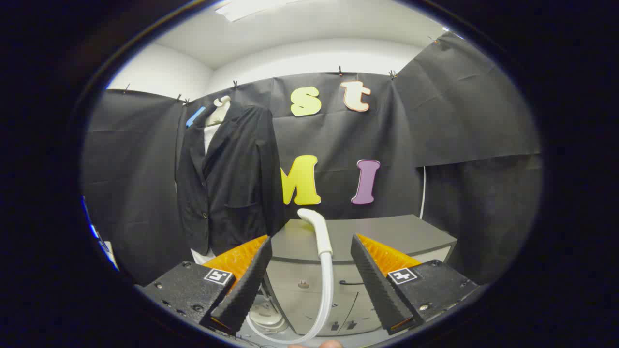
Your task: Iron the clothes twice with a garment steamer, once on the left side and once on the right side.
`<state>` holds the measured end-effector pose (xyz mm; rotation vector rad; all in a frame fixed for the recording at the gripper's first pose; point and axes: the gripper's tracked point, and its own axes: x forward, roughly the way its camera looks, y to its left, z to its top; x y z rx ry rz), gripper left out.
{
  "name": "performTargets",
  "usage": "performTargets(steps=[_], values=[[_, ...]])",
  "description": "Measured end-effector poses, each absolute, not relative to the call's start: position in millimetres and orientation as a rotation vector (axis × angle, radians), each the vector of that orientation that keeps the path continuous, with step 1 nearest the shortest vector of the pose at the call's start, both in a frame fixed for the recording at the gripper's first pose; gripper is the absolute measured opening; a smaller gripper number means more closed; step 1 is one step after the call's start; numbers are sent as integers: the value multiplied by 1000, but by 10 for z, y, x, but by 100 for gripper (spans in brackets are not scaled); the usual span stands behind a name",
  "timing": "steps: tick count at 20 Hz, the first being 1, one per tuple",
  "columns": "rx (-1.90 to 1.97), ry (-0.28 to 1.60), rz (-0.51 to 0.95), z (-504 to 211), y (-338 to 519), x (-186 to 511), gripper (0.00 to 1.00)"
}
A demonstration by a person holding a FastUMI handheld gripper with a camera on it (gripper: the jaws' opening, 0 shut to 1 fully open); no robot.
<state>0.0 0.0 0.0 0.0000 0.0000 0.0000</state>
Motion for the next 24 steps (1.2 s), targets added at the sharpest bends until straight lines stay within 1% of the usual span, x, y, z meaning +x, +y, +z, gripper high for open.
performTargets(steps=[11, 24], values=[[2, 24, -16, 1, -58, 62, 100], [0, 29, -155, -169, -38, -18, 100]])
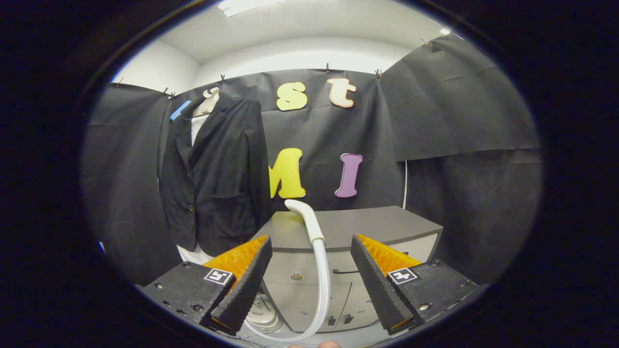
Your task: Iron the clothes twice with a garment steamer, once on the left side and once on the right side.
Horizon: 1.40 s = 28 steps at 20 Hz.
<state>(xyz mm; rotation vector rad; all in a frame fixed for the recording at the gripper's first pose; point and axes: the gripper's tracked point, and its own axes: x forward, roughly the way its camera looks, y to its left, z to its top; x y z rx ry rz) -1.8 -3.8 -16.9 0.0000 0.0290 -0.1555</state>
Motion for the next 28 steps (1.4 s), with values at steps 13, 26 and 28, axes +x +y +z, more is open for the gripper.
performTargets(steps=[13, 26, 28], values=[[23, 127, -253, -254, -22, -1, 100], [100, 428, -68, -258, -107, 1151, 100], [141, 505, -20, -298, -103, 1392, 100]])
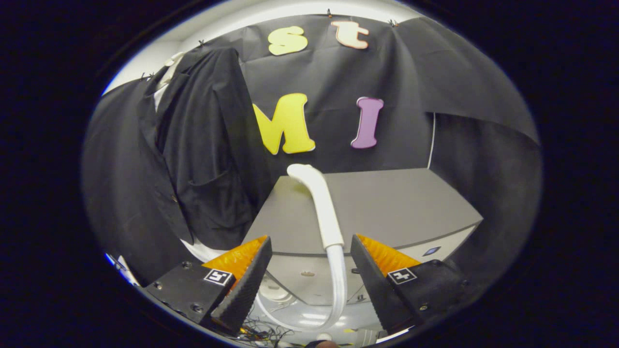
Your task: Iron the clothes twice with a garment steamer, once on the left side and once on the right side.
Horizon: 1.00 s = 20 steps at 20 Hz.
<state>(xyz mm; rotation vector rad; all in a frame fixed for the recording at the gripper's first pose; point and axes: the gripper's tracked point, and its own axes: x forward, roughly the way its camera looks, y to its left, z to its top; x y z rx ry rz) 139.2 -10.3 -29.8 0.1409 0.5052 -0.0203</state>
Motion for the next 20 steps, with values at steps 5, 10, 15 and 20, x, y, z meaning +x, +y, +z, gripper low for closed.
performTargets(steps=[5, 10, 15, 20], values=[[180, 634, 5, -312, -235, 1868, 100], [139, 741, 27, -377, -334, 2220, 99], [144, 867, 28, -516, -419, 2463, 95], [85, 940, -45, -684, -558, 2634, 93]])
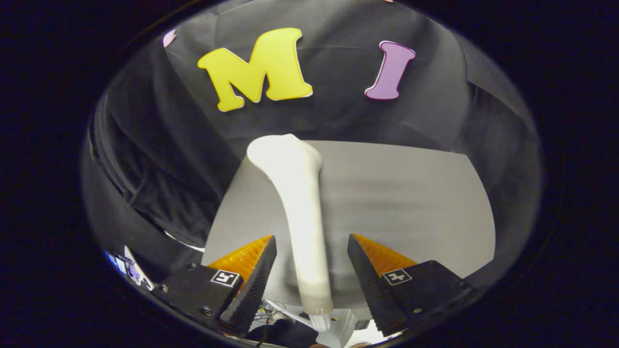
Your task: Iron the clothes twice with a garment steamer, once on the left side and once on the right side.
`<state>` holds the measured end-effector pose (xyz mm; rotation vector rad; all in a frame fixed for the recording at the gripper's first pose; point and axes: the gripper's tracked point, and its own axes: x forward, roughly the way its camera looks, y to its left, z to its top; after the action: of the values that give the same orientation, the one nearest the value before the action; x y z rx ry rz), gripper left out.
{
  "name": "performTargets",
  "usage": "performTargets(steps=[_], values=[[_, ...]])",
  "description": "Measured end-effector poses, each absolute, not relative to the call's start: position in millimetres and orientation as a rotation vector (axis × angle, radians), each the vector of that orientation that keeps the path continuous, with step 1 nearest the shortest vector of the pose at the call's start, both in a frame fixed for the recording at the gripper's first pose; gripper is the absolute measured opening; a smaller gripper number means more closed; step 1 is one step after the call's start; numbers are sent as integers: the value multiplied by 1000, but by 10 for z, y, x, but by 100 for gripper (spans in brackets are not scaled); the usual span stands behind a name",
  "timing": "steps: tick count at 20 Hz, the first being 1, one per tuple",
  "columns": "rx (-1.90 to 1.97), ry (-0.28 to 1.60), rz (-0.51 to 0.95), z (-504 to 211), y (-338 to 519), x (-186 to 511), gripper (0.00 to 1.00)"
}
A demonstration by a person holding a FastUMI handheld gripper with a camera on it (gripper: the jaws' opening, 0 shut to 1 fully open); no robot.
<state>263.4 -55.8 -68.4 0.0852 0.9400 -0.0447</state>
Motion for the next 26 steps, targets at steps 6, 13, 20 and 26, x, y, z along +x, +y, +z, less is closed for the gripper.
performTargets(steps=[6, 13, 20, 26], values=[[68, 1037, -82, -921, -556, 2622, 76], [58, 1028, -87, -907, -547, 2695, 48], [121, 938, -103, -911, -537, 2727, 34], [186, 886, -119, -868, -494, 2449, 33]])
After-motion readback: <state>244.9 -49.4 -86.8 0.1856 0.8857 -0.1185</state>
